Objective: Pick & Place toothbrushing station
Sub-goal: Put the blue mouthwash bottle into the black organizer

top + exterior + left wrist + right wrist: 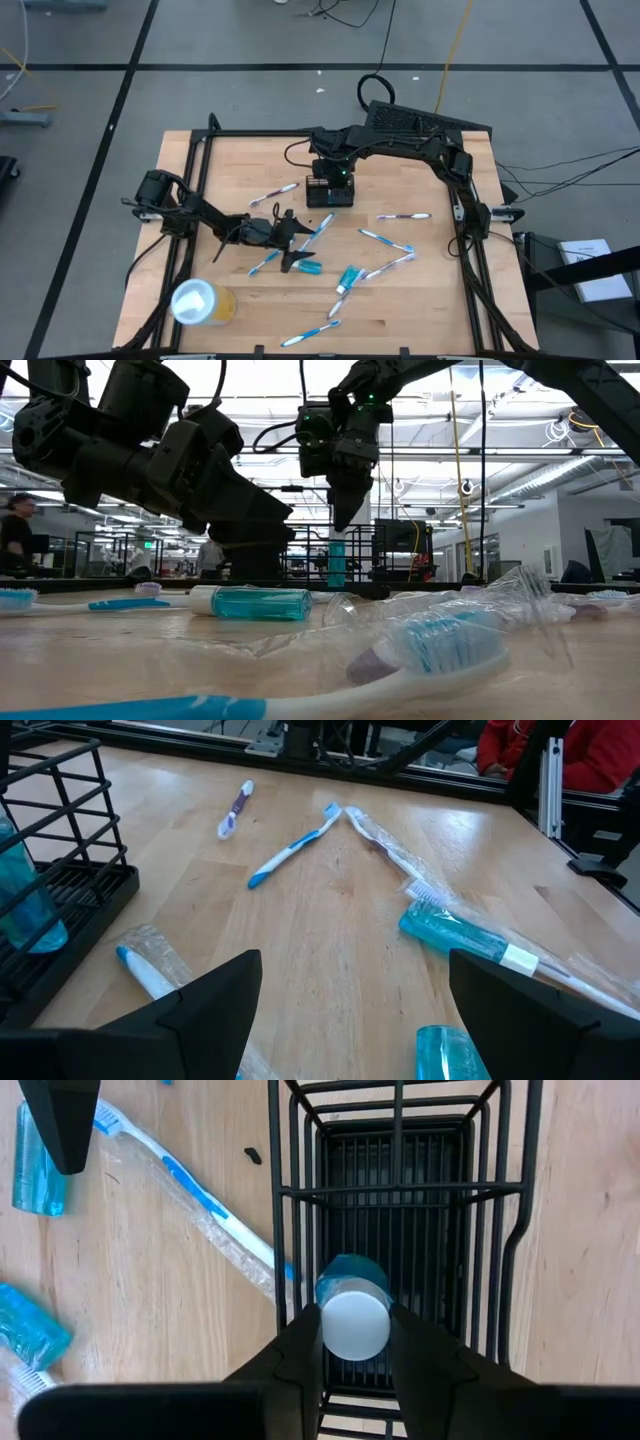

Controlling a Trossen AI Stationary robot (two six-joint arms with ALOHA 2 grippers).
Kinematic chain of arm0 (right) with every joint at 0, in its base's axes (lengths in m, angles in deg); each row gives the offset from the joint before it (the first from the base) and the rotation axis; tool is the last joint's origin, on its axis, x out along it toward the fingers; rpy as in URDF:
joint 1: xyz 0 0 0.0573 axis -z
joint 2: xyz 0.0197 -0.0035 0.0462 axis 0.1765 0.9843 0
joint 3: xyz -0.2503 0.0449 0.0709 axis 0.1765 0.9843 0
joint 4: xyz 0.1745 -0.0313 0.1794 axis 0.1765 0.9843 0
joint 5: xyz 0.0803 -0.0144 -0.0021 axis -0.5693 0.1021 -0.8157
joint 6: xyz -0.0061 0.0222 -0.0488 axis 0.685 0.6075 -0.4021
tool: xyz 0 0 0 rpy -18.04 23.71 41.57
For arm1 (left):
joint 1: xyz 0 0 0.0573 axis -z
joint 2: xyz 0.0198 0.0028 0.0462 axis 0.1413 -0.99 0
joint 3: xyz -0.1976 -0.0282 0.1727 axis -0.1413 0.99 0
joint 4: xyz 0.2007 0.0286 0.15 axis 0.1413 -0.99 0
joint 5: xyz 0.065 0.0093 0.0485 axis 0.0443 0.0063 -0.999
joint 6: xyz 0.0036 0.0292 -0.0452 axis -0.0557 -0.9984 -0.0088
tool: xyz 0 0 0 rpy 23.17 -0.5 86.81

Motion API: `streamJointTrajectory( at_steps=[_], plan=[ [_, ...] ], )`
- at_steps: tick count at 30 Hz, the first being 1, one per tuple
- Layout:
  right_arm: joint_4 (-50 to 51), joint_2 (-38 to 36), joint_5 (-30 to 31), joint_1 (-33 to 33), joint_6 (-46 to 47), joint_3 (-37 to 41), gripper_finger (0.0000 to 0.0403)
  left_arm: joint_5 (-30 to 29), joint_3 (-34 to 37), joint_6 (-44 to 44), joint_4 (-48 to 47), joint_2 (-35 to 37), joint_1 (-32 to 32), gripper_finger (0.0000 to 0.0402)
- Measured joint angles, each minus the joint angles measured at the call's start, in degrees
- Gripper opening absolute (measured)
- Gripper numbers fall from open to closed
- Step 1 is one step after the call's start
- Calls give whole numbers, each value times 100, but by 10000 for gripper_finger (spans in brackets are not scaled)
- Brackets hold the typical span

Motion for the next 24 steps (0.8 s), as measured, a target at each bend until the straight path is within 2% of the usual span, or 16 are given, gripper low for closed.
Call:
streamJointTrajectory(
  at_steps=[6, 11, 18, 24],
  plan=[
    [-20, 4, 16, -1, 142, 0, 81, 0, 0, 0, 0, 0, 0, 326],
    [-15, 7, 20, -1, 233, 4, 100, 5, 0, 0, -3, 0, 0, 326],
    [2, 7, 15, -1, 237, 7, 95, 8, 0, 1, -3, 0, 0, 326],
    [28, 27, 7, -7, 287, 18, 124, 25, 0, 2, -5, 0, 0, 326]
  ],
)
